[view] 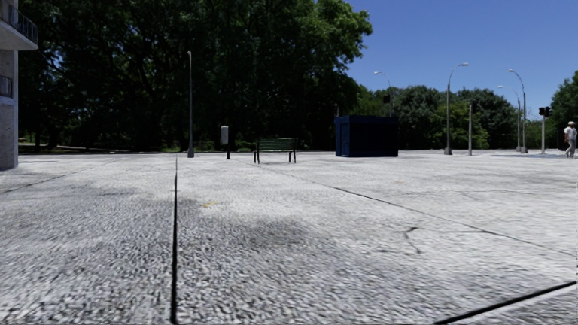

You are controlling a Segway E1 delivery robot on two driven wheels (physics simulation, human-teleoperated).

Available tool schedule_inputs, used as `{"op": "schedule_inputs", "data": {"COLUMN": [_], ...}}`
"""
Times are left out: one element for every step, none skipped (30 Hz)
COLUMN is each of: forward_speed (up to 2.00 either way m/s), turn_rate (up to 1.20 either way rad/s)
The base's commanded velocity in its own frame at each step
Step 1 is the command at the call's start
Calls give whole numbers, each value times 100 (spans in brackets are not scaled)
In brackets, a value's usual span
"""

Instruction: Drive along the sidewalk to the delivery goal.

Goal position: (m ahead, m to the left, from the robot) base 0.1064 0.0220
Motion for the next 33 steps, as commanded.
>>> {"op": "schedule_inputs", "data": {"forward_speed": [141,135,54,0,0,0,0,0,0,0,0,0,0,0,0,0,0,0,0,0,0,0,0,0,0,0,0,0,0,0,0,0,0], "turn_rate": [22,5,0,0,0,0,0,0,0,0,0,0,0,0,0,0,0,0,0,0,0,0,0,0,0,0,0,0,0,0,0,0,0]}}
